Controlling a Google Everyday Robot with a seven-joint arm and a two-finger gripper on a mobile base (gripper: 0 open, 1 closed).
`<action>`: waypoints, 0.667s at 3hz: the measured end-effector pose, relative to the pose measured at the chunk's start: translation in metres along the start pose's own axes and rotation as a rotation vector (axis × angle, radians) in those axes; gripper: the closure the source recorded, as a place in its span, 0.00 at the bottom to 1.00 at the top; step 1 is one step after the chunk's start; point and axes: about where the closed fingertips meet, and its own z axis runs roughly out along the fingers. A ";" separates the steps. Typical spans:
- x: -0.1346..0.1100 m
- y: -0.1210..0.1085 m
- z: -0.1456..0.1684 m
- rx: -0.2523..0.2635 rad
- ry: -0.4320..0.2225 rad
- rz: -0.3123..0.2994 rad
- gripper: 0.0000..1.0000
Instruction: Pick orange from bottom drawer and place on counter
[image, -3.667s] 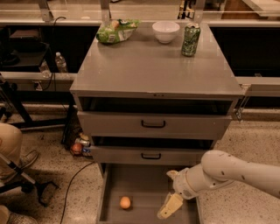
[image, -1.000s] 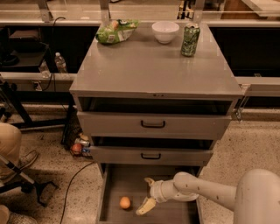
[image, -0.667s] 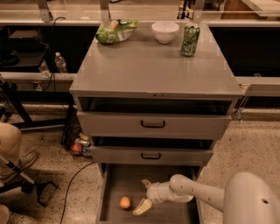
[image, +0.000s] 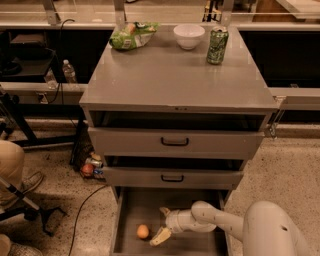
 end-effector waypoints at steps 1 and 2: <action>-0.005 0.006 0.009 -0.025 -0.047 -0.065 0.00; -0.009 0.014 0.028 -0.080 -0.093 -0.145 0.00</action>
Offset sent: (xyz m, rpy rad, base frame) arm -0.0100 0.0546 -0.0115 0.1719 -0.1681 0.2256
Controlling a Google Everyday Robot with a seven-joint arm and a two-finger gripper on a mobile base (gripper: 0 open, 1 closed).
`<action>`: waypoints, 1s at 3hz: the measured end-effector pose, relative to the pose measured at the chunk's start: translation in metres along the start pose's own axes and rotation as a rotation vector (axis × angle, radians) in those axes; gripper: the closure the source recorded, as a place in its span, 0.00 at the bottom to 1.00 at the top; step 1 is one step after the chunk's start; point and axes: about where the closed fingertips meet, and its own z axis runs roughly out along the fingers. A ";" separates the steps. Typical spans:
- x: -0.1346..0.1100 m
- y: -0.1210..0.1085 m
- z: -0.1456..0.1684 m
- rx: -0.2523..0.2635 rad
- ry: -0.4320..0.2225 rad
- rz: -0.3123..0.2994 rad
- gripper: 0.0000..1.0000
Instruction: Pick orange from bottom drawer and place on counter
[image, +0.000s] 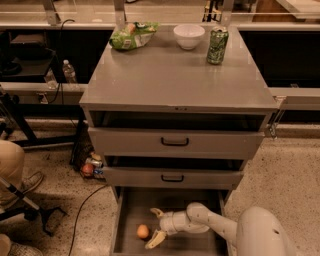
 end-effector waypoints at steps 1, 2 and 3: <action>0.001 0.005 0.021 -0.055 -0.029 -0.042 0.00; 0.005 0.003 0.039 -0.061 -0.049 -0.066 0.00; 0.005 0.000 0.053 -0.042 -0.088 -0.105 0.00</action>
Offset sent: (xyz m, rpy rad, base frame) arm 0.0039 0.0426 -0.0356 0.0731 -0.0690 0.0776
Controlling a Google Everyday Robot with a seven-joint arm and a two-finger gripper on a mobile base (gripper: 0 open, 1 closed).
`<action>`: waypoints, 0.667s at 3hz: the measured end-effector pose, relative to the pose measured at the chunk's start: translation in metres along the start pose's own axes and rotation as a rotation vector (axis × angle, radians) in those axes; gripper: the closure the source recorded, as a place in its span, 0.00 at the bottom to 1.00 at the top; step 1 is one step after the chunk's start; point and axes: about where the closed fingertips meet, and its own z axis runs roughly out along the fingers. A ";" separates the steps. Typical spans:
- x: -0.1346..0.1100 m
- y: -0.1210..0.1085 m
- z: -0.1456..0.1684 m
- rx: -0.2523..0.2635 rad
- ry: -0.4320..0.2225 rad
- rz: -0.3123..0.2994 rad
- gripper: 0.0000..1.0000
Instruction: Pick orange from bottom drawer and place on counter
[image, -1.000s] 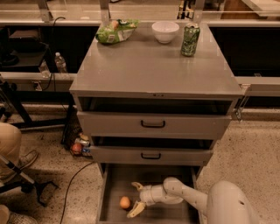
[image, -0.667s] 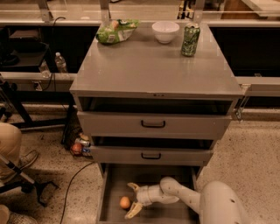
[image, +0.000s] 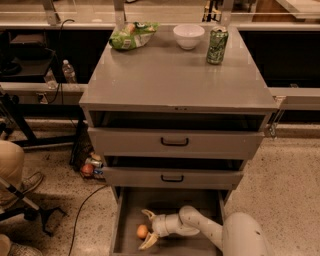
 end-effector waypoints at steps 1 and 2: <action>0.001 -0.001 0.007 0.008 -0.025 -0.022 0.03; 0.002 -0.001 0.008 0.010 -0.042 -0.034 0.27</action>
Offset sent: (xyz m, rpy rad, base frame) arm 0.0045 0.0033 -0.0055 0.0546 -0.0556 -0.0063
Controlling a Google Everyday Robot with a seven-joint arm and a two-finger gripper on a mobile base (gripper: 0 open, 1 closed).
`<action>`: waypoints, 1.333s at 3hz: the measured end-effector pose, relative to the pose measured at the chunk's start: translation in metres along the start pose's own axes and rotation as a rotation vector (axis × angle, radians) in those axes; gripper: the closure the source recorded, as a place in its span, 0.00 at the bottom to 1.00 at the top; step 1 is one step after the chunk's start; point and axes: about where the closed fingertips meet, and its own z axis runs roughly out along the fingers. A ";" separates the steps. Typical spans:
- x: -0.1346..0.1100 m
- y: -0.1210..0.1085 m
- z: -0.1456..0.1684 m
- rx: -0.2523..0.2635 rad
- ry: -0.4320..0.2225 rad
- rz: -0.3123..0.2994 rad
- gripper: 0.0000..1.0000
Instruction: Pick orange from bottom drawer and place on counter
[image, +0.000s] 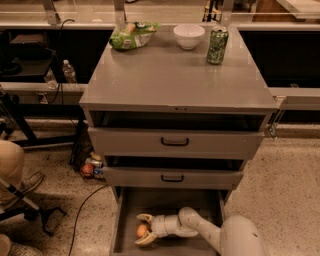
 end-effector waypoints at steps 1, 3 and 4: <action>-0.001 -0.001 -0.005 0.009 -0.003 -0.018 0.50; -0.002 -0.001 -0.031 0.022 0.028 -0.054 0.97; -0.016 -0.005 -0.054 0.015 0.014 -0.054 1.00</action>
Offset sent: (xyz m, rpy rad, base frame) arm 0.0055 -0.0401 0.0137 -0.0523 -0.0789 -0.0122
